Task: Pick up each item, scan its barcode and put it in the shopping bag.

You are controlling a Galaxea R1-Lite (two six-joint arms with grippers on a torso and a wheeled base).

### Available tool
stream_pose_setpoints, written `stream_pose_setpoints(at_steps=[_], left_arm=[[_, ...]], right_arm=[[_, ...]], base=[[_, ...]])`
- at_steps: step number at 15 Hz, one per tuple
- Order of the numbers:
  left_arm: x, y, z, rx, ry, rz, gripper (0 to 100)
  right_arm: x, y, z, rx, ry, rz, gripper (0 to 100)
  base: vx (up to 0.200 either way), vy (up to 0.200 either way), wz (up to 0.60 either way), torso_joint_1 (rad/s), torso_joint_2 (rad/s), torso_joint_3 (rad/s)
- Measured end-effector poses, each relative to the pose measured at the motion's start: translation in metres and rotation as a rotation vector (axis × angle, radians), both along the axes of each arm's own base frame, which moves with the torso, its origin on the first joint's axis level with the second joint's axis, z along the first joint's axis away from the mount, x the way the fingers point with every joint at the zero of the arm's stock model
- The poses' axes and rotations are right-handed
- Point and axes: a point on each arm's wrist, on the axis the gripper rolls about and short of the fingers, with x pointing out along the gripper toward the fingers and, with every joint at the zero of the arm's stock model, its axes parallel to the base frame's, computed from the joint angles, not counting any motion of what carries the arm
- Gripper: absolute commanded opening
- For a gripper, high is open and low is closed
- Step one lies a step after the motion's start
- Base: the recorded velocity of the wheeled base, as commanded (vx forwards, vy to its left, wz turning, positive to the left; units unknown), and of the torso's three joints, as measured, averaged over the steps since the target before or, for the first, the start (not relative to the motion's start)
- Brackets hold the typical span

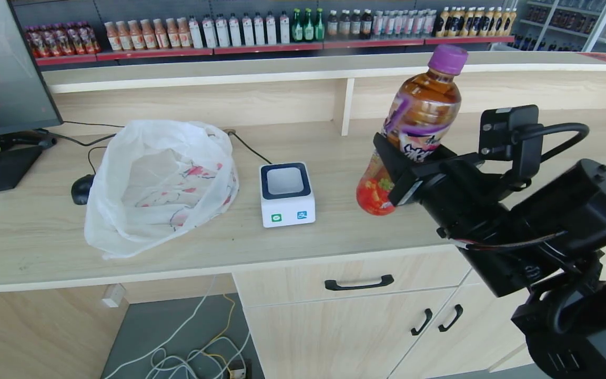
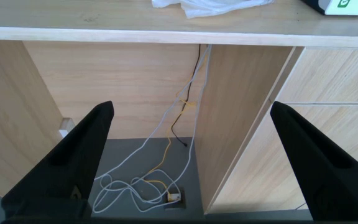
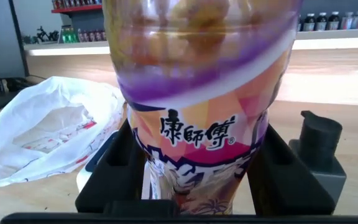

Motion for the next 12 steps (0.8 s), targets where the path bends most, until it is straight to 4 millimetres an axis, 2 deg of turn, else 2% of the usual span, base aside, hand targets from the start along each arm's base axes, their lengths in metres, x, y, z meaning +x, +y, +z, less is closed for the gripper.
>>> stream_pose_setpoints(at_steps=[2, 7, 12], left_arm=[[0.000, 0.000, 0.000, 0.000, 0.000, 0.000, 100], [0.000, 0.000, 0.000, 0.000, 0.000, 0.001, 100], [0.000, 0.000, 0.000, -0.002, 0.000, 0.000, 100]], right_arm=[[0.010, 0.001, 0.006, 0.027, -0.023, -0.018, 0], [0.025, 0.008, 0.005, 0.058, -0.022, -0.018, 0], [0.039, -0.003, 0.005, 0.076, -0.021, -0.061, 0]], base=[[0.000, 0.000, 0.00, 0.000, 0.00, 0.000], [0.000, 0.000, 0.00, 0.000, 0.00, 0.000], [0.000, 0.200, 0.00, -0.001, 0.00, 0.003]])
